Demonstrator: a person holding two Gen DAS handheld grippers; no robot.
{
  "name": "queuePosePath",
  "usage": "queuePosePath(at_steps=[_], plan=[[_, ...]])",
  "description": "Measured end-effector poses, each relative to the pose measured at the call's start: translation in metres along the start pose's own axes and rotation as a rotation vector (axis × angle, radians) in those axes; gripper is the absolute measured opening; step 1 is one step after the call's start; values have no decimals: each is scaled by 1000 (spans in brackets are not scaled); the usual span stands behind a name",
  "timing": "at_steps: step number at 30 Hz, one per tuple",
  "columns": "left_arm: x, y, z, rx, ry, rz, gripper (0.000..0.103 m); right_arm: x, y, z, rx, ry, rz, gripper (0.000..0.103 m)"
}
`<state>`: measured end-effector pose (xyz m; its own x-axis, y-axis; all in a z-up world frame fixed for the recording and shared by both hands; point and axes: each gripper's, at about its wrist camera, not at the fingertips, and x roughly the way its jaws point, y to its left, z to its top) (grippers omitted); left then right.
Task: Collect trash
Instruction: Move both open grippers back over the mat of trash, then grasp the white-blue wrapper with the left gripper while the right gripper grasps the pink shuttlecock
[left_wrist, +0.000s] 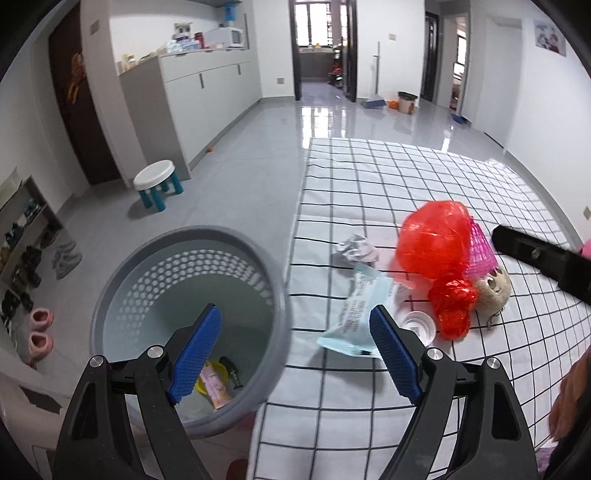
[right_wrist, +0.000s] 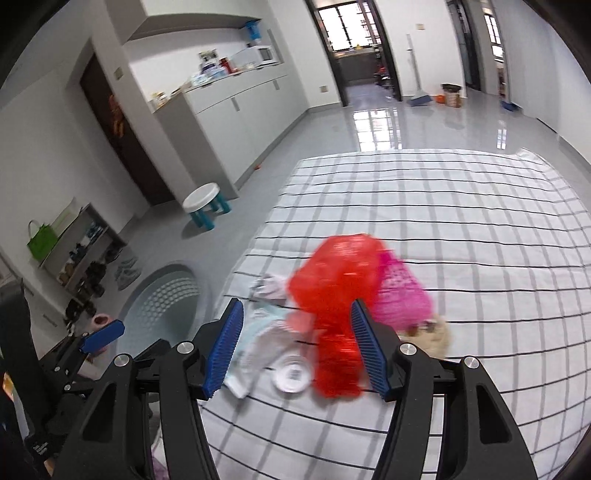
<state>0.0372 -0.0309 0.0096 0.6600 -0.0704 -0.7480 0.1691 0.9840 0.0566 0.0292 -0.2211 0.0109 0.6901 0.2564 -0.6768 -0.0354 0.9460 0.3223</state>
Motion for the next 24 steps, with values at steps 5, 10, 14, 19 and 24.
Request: queuePosePath(at_steps=[5,10,14,19,24], plan=[[14,-19,-6,38,33,-29,81,-11,-30,2,49,-15,-30,58],[27,-37,-4,66,59,-68,81,-15,-52,1,81,-15,-56,58],[44,-45,2,67,88,-112,81,-18,-63,1,109,-19,-54,58],[67,-53,5,69,117,-111,81,-19,-71,1,128,-17,-40,58],[84,-53,3,68,142,-123,81,-16,-71,4,128,-2,-29,58]])
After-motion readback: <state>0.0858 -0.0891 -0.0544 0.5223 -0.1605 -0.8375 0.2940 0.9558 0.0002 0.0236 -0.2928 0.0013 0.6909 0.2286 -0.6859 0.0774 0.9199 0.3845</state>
